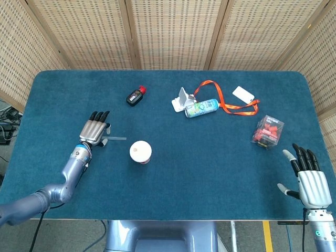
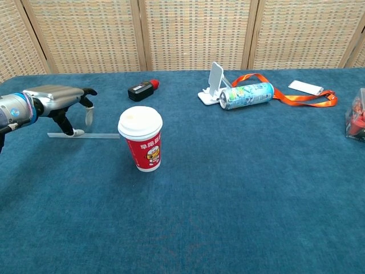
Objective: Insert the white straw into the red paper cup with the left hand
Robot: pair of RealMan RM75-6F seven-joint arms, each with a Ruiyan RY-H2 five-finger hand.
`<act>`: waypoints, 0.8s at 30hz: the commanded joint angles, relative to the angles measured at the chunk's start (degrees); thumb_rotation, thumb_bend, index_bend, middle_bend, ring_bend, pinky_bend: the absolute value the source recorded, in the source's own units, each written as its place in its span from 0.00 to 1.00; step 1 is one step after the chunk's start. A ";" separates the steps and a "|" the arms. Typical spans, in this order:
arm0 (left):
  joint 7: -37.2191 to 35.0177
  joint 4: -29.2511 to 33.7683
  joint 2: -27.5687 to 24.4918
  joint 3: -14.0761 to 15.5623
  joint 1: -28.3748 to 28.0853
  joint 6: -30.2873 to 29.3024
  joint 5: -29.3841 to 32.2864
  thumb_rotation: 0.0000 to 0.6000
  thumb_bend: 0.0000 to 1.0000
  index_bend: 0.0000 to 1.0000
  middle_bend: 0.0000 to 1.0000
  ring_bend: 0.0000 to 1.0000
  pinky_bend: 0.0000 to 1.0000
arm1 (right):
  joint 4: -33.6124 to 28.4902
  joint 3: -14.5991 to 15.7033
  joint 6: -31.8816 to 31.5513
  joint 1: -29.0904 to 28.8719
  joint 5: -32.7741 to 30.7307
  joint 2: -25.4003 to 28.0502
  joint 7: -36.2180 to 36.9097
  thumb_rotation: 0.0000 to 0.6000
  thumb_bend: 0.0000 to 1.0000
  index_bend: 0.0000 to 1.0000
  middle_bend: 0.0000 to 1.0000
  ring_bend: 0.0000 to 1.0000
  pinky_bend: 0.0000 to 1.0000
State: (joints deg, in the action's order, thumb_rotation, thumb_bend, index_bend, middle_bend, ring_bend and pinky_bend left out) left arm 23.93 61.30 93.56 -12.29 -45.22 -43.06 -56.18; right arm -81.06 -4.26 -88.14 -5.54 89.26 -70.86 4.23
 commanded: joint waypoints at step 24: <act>2.40 -4.96 3.95 1.40 -3.23 1.29 2.70 1.00 0.34 0.53 0.00 0.00 0.00 | -0.01 -0.17 -0.53 0.02 0.08 0.22 0.93 1.00 0.06 0.18 0.00 0.00 0.00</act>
State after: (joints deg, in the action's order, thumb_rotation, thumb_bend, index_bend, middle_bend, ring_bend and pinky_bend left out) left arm 26.30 56.37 97.47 -10.92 -48.40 -41.80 -53.51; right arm -81.06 -4.43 -88.67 -5.52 89.35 -70.64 5.16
